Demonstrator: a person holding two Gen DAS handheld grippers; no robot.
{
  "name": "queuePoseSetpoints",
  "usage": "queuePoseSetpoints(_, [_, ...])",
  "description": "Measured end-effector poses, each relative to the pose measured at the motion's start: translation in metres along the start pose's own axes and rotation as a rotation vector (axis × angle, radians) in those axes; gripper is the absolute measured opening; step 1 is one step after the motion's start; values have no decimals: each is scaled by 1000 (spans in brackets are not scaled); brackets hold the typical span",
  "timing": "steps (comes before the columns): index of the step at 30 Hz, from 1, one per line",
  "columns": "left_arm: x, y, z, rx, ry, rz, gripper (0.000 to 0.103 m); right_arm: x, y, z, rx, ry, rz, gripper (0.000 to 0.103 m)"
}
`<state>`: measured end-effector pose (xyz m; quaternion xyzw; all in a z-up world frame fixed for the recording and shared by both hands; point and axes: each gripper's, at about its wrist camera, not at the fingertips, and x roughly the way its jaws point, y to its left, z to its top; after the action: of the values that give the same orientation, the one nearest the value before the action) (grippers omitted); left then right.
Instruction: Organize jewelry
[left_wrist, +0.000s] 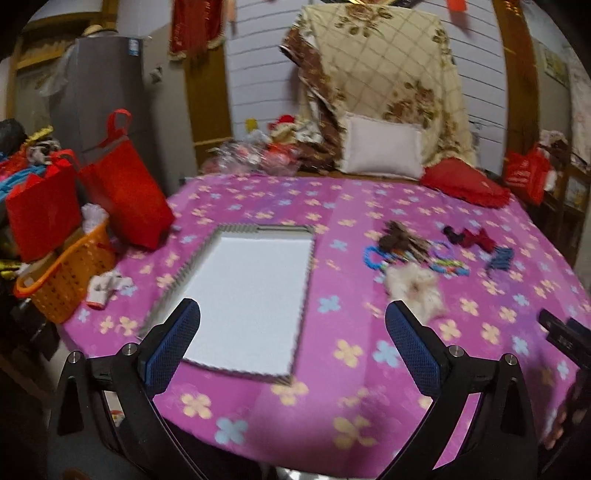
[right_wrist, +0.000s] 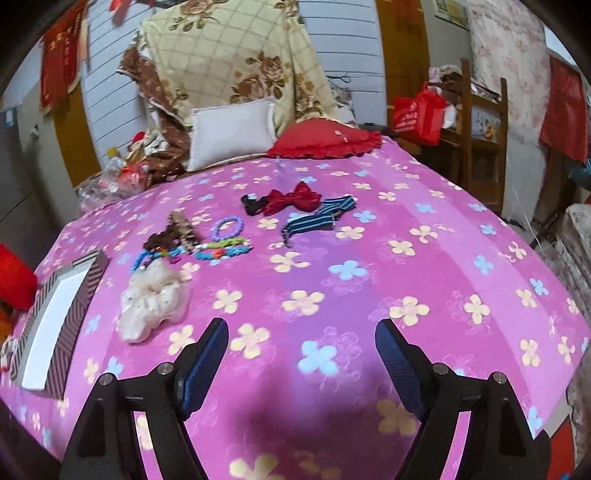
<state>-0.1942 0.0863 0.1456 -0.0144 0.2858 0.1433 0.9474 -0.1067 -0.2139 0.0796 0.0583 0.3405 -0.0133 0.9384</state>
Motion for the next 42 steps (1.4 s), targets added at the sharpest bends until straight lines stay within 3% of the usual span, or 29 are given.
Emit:
queuePoseSetpoints(13, [-3,-29,-21,62,75,-63,101,-29,28,-19,-111,-33,-24,81])
queuePoseSetpoints(34, [33,-31,-42,79,220,-89,101,-13,33,-31,-158,4,-30,81])
queuePoseSetpoints(42, [69,-36,-25,92,292,-206,97,8,23,-17,-130,25,-4,81])
